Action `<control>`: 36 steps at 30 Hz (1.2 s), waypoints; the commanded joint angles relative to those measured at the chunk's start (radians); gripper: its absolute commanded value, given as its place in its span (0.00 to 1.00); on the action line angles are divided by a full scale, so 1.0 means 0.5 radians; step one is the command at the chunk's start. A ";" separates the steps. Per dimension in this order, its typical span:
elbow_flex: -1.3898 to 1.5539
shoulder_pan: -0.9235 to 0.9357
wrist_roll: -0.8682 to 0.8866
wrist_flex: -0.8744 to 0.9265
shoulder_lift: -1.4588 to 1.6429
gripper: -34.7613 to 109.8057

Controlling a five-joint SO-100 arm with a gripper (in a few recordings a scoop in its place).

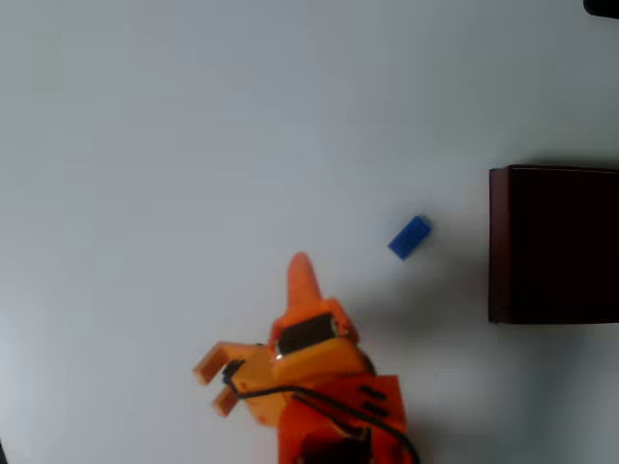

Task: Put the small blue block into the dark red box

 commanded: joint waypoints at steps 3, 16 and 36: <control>-0.239 0.239 -0.178 -0.018 -0.325 0.40; -0.518 0.439 -0.506 -0.202 -1.040 0.42; -0.380 0.617 -0.905 -0.497 -1.304 0.44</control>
